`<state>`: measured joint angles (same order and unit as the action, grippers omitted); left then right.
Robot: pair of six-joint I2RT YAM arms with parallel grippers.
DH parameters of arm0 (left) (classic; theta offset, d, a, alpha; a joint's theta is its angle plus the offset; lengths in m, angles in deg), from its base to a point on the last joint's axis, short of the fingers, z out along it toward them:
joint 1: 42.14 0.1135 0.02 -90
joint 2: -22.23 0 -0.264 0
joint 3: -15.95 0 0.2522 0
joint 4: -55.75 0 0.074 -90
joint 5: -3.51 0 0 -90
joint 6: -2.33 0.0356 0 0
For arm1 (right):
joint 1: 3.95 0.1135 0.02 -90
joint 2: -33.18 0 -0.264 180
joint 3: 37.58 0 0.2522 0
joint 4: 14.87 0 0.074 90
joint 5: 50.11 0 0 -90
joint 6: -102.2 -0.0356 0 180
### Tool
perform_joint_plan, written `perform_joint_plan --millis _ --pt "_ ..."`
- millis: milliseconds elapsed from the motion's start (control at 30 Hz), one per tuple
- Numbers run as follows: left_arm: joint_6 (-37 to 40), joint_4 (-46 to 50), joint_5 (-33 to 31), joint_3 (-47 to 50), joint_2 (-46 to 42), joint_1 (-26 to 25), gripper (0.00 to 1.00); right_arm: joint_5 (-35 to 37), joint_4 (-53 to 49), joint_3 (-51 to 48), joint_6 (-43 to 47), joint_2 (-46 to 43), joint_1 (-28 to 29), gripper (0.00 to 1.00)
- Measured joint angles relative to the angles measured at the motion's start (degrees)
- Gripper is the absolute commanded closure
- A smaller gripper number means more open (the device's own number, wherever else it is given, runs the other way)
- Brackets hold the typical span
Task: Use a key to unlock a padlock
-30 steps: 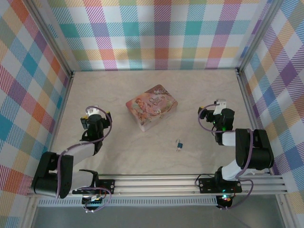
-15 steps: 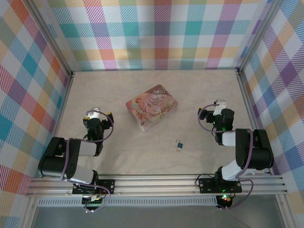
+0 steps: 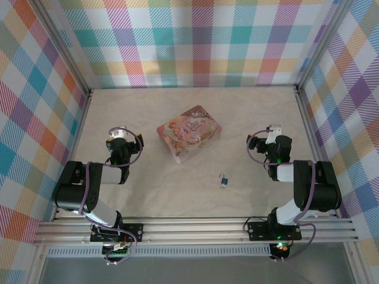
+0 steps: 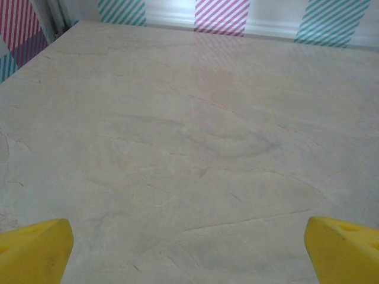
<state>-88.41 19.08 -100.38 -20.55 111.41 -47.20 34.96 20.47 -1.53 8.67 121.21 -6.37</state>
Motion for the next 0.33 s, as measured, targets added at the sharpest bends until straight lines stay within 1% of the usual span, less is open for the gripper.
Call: perform_joint_plan --millis 333 --pt "0.2 2.4 0.6 0.0 0.0 0.0 0.00 0.8 -1.2 0.3 1.4 0.0 1.2 0.00"
